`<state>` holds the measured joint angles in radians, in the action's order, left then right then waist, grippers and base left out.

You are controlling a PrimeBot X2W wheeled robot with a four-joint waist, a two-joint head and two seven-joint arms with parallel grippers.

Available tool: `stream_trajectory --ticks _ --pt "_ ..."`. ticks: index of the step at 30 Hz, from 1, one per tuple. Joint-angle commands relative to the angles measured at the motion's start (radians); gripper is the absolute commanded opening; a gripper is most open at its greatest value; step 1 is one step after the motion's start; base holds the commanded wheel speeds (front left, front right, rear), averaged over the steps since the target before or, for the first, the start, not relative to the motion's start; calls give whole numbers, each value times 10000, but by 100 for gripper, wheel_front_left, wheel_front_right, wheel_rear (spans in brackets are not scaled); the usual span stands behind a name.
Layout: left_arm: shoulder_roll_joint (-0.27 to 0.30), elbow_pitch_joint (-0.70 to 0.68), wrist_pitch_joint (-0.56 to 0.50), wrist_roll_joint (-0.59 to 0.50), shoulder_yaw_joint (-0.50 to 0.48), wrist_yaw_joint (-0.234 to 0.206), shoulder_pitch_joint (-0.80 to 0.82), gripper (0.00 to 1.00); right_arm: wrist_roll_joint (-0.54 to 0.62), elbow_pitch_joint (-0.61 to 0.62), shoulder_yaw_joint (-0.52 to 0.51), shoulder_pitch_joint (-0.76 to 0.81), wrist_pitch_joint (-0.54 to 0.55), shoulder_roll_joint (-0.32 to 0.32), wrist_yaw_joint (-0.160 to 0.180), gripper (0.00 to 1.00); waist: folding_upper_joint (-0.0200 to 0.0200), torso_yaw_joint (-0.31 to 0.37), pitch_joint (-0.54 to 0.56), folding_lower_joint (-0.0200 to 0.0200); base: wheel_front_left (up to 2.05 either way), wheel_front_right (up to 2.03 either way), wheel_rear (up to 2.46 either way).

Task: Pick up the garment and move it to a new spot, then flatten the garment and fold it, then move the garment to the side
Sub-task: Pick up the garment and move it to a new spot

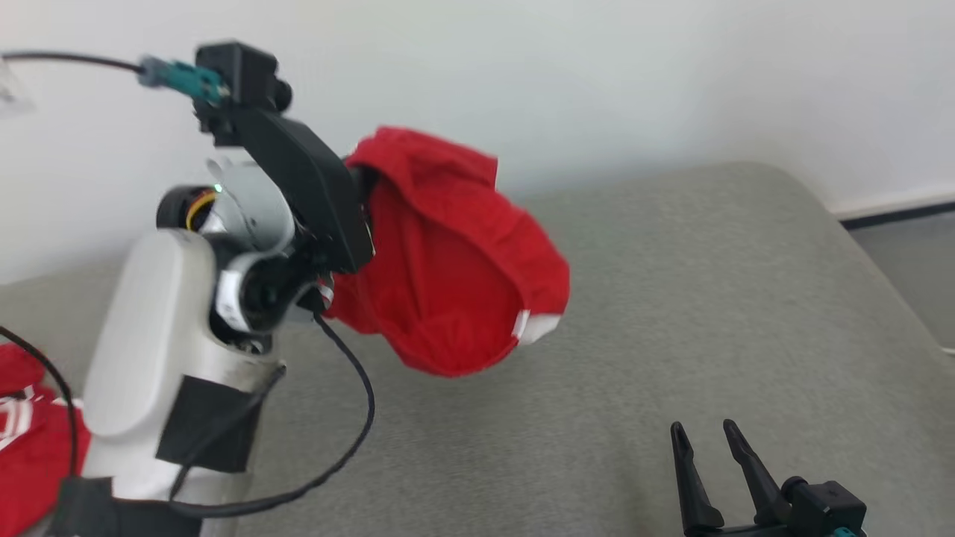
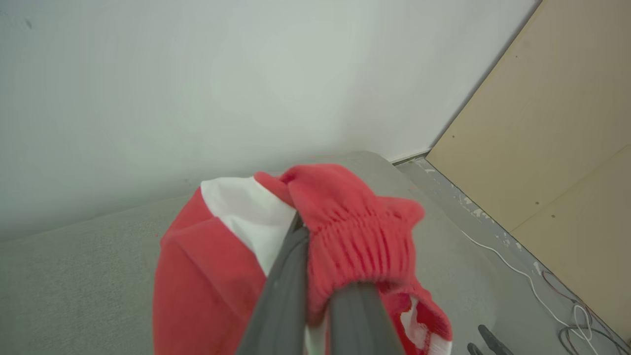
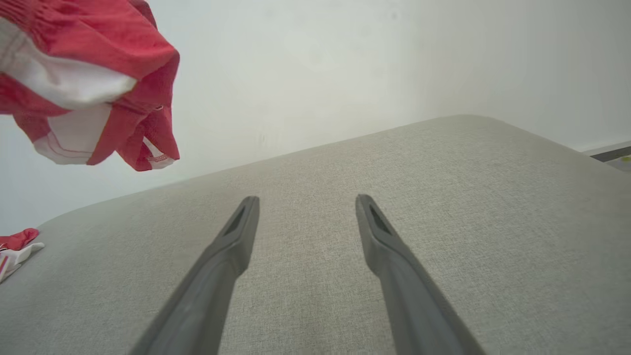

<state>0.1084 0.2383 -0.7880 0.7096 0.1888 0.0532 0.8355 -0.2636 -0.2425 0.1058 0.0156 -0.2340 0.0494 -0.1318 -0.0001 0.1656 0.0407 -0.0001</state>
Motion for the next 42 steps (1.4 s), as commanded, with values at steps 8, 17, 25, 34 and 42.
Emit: stream_trajectory --ticks 8,17,25,34,42 --pt "-81 1678 1865 -1222 692 19 -1228 0 47 386 229 -33 244 16 19 100 1 1881 -533 1 0 0 0" --pt "-456 4578 5634 -2354 1718 52 -2291 0 196 705 393 -15 553 16 19 100 1 2167 -849 1 0 0 0" --pt "-579 5322 7051 -2372 2632 185 -1974 100 162 754 342 203 648 19 19 100 1 1529 -649 1 0 0 0" --pt "-426 3853 8544 -2641 3557 247 -3296 100 275 904 -62 584 731 19 19 100 1 219 -170 1 0 0 0" --pt "274 1663 10244 -2332 2887 -272 -5715 100 244 1057 -357 850 805 22 19 100 1 -829 197 1 0 0 0"
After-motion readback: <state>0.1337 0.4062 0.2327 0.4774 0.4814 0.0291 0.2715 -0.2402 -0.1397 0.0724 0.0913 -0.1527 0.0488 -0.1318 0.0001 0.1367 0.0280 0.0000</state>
